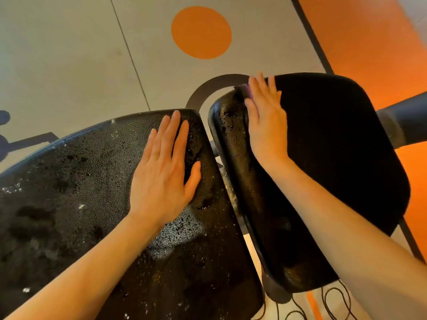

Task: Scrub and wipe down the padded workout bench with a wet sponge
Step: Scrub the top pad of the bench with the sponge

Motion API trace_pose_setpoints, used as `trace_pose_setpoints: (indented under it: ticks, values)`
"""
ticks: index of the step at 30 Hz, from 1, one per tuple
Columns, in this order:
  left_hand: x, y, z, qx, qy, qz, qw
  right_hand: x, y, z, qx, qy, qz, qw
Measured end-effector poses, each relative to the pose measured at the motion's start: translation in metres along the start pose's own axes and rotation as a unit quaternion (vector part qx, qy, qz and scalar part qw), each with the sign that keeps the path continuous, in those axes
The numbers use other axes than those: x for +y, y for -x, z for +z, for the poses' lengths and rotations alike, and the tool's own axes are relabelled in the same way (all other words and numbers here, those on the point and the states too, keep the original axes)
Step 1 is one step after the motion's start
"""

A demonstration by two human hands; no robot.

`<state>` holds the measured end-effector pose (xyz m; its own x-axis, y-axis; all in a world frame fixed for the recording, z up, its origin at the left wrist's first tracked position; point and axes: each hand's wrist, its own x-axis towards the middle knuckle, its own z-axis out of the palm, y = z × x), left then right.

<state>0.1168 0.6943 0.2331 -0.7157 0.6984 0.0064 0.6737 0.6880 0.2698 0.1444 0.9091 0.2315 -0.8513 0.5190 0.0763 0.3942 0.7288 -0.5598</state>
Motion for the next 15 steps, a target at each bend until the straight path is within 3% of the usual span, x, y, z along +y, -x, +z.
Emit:
trace_pose_setpoints:
  ticks: [5,11,12,15]
  values:
    - [-0.001,0.0,-0.002,0.006,0.006,0.001,1.0,0.021,0.107,-0.023,-0.05,0.033,-0.02,0.998]
    - [-0.001,-0.001,0.0,0.011,0.003,0.007,1.0,-0.022,-0.011,0.015,0.034,-0.037,0.063,0.997]
    - [-0.001,0.0,0.0,0.01,0.002,0.007,1.0,-0.023,-0.009,0.017,0.02,-0.031,0.044,0.998]
    - [0.0,-0.001,0.0,0.013,0.004,0.006,1.0,-0.001,0.022,0.0,-0.08,0.002,-0.125,0.989]
